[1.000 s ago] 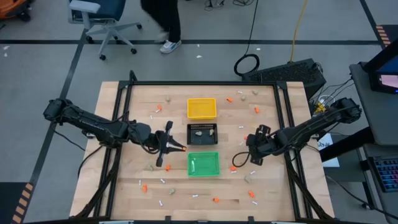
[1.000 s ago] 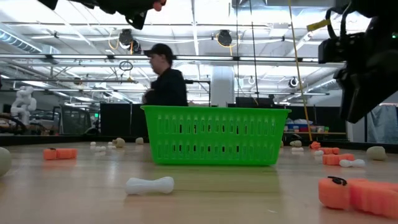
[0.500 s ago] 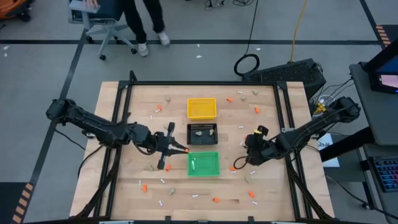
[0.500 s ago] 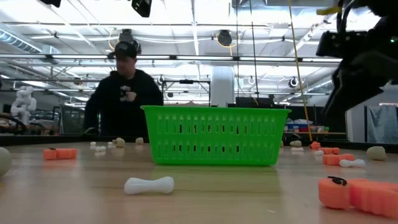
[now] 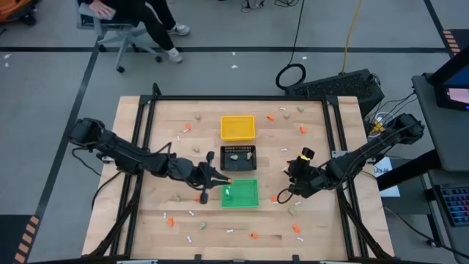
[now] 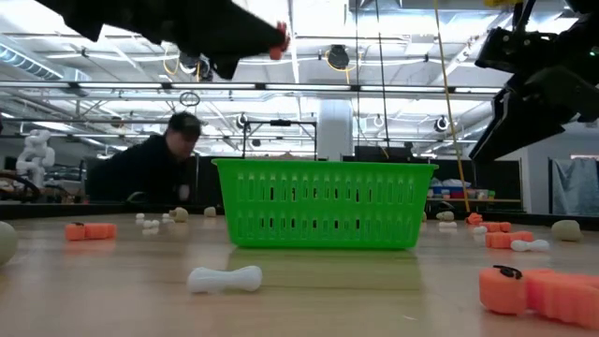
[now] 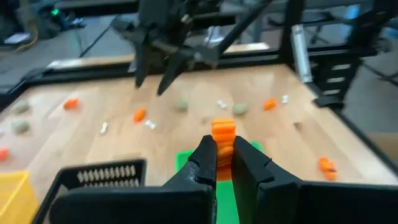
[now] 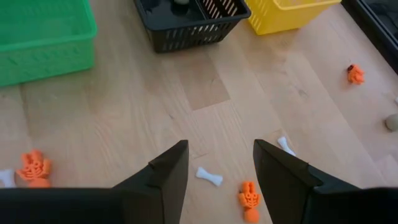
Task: Sort Halloween decoration
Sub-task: Put the orange skeleton toy into the green basket
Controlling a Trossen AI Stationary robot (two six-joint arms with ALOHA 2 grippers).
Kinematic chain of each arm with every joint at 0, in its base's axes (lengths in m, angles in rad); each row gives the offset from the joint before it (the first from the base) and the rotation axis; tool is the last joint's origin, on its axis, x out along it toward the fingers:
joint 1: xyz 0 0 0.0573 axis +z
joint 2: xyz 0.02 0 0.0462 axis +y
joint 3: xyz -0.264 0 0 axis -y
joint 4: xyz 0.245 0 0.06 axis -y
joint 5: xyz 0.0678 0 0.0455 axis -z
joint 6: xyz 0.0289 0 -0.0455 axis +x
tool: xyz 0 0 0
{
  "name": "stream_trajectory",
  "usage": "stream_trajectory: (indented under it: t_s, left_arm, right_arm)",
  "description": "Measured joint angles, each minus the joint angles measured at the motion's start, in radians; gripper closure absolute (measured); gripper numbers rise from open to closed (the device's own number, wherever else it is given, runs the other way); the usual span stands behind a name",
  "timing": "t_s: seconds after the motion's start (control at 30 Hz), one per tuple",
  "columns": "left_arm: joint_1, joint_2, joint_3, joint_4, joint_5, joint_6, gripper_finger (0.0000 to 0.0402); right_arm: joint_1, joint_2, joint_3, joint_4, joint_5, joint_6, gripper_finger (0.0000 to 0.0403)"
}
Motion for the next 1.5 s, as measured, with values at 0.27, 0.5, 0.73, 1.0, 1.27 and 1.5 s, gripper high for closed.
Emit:
stream_trajectory:
  t_s: [0.27,0.5,0.73,1.0,1.27,1.5]
  left_arm:
    - [0.0,0.023,-0.001,0.004,0.008,-0.107,0.0383]
    - [0.0,0.023,-0.001,0.006,0.015,-0.108,0.0383]
    - [-0.006,0.023,-0.001,0.006,0.016,-0.135,0.0383]
    - [-0.018,0.08,-0.001,0.017,-0.001,-0.132,0.0383]
    - [-0.013,0.198,-0.001,0.108,-0.006,-0.133,0.0383]
    - [-0.013,0.236,-0.001,0.106,0.001,-0.135,0.0376]
  right_arm:
    - [0.0,0.001,0.0,0.001,0.0,0.003,0.0234]
    - [0.0,0.001,0.0,0.007,0.0,0.004,0.0234]
    - [0.0,0.001,0.0,0.021,0.0,0.002,0.0234]
    - [0.0,0.001,0.0,0.021,0.0,0.001,0.0234]
    - [0.0,0.001,0.0,0.021,-0.002,0.001,0.0234]
    - [0.0,0.001,0.0,0.021,-0.004,0.003,0.0234]
